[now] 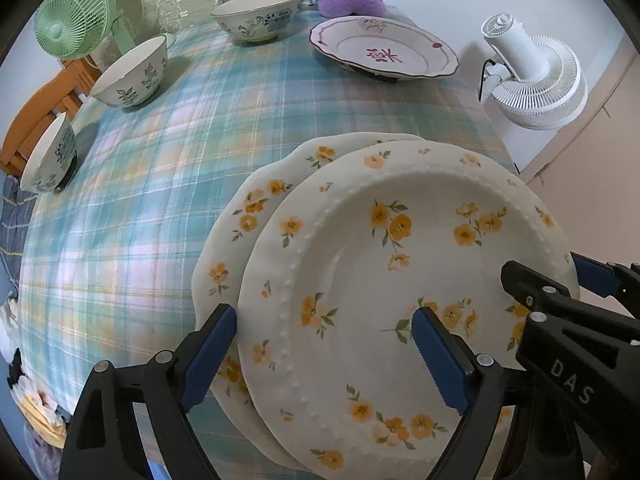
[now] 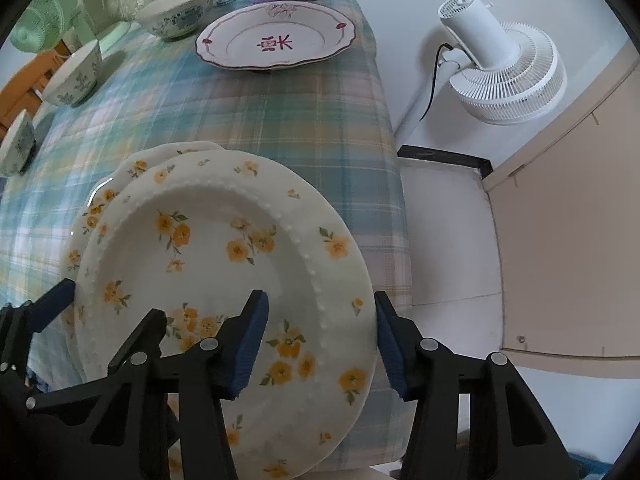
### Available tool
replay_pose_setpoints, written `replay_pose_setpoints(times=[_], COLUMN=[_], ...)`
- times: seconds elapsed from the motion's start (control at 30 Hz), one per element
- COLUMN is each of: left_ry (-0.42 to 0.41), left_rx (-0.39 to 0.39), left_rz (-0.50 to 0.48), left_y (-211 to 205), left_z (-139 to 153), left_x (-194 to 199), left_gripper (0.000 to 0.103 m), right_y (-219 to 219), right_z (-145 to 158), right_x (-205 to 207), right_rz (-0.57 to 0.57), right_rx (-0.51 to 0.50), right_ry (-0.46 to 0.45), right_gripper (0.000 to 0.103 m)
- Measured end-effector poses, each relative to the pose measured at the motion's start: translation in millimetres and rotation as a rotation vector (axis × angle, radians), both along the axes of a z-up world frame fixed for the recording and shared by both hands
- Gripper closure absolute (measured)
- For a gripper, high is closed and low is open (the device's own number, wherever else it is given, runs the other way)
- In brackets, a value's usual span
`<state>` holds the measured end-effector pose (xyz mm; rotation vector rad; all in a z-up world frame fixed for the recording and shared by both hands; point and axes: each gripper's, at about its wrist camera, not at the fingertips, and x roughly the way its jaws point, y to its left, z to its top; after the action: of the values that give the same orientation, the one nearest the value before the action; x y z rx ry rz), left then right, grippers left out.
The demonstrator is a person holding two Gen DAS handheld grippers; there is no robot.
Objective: Organize plates and bowls
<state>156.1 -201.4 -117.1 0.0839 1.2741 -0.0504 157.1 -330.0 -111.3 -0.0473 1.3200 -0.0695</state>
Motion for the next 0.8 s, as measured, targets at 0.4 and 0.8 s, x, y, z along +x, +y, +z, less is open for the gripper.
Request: replay_pose_setpoints(times=[0.4, 0.8], left_ry=[0.001, -0.010], left_rx=[0.006, 0.045], left_rz=[0.004, 0.041], left_y=[7, 10], left_z=[2, 1], left_x=[6, 5], left_gripper=[0.009, 0.007], right_y=[8, 19], right_z=[-11, -14], right_x=[15, 19], right_rz=[-0.021, -0.002], right_rx=[0.018, 0.019], right_ry=[0.036, 0.019], right_gripper=[0.047, 0.045])
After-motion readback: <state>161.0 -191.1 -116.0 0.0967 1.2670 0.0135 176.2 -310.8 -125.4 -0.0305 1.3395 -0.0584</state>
